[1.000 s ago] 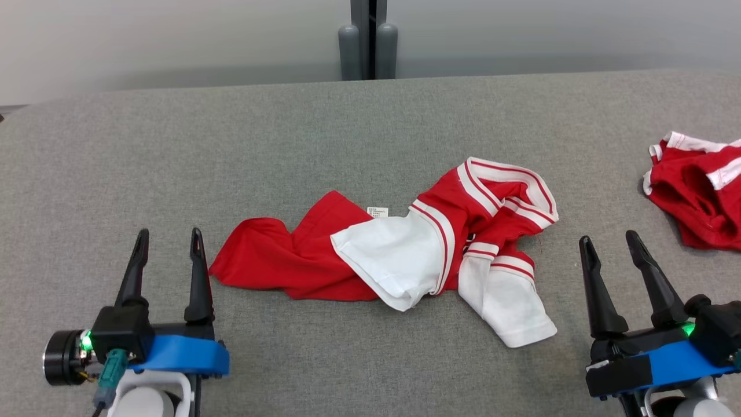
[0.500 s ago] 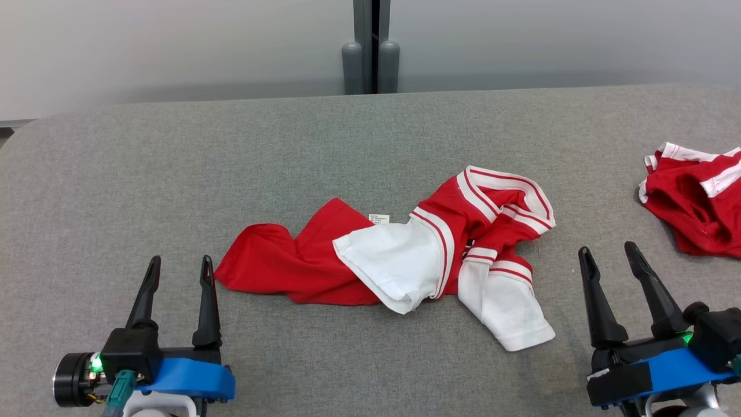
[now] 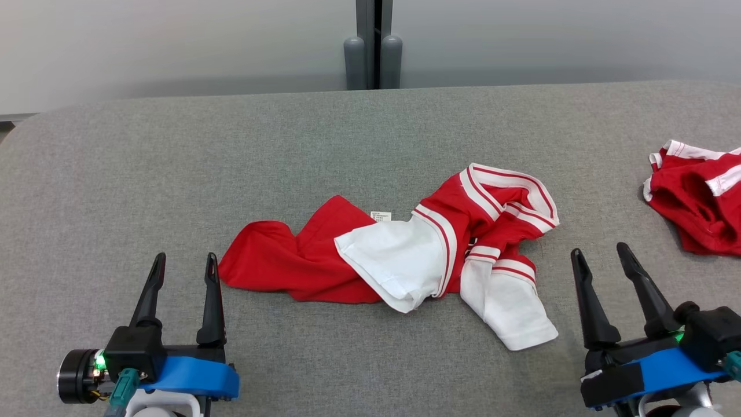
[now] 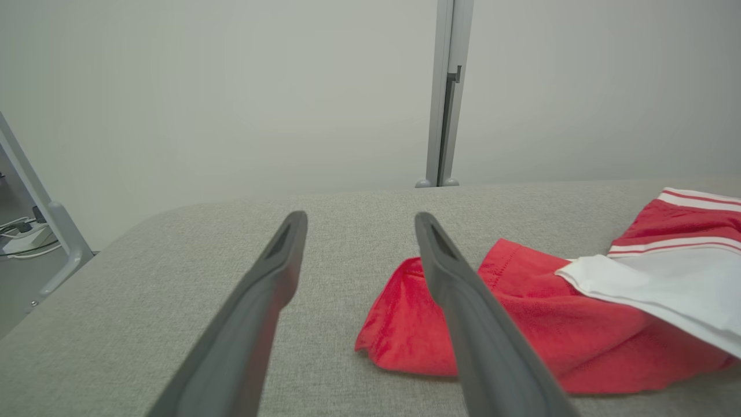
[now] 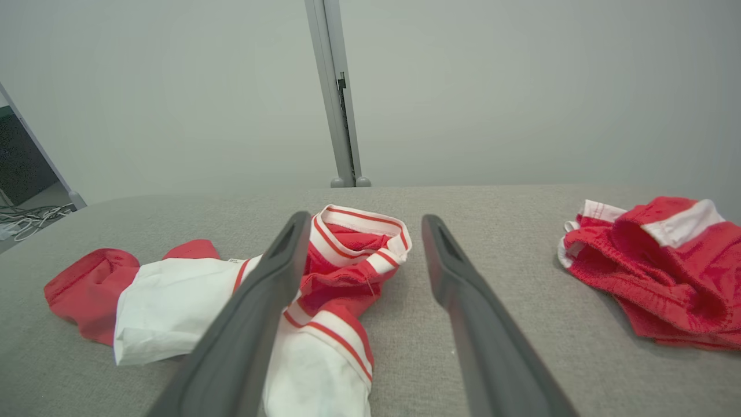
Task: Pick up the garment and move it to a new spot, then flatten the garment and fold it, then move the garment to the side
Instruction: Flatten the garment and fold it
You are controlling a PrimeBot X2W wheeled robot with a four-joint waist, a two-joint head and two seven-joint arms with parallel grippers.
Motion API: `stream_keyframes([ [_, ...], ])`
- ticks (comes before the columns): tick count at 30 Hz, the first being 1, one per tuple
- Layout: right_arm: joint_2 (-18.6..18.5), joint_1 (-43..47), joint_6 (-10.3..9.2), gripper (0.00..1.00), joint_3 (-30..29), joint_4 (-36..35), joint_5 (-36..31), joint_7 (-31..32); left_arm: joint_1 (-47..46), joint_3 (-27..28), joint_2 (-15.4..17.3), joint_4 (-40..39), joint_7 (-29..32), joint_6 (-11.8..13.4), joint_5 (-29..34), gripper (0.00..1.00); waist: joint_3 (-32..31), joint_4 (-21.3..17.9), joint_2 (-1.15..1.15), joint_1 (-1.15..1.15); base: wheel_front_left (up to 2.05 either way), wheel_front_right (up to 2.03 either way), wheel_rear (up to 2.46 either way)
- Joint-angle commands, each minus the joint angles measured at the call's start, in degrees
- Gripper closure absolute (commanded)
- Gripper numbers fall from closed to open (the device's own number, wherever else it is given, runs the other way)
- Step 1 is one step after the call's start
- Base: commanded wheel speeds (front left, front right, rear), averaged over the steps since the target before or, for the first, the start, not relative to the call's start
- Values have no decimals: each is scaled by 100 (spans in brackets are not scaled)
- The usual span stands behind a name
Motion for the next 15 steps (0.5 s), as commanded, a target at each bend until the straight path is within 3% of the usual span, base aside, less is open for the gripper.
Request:
stream_keyframes([
  [1,-46,-61,3,0,72,18,-58,23,-80,0,15,-24,-17,26,7,0,9,8,0,0,0,0,0],
  [5,-141,-145,3,0,385,88,-48,57,-118,-14,14,-49,-20,27,12,0,52,34,0,0,0,0,0],
  [10,-377,-479,2,0,1771,406,-119,261,-278,-59,-7,-111,-27,34,51,0,281,112,0,0,0,0,0],
  [15,-570,-1024,2,0,2787,937,-366,340,-462,-119,-64,-75,-27,19,75,0,483,216,0,0,0,0,0],
])
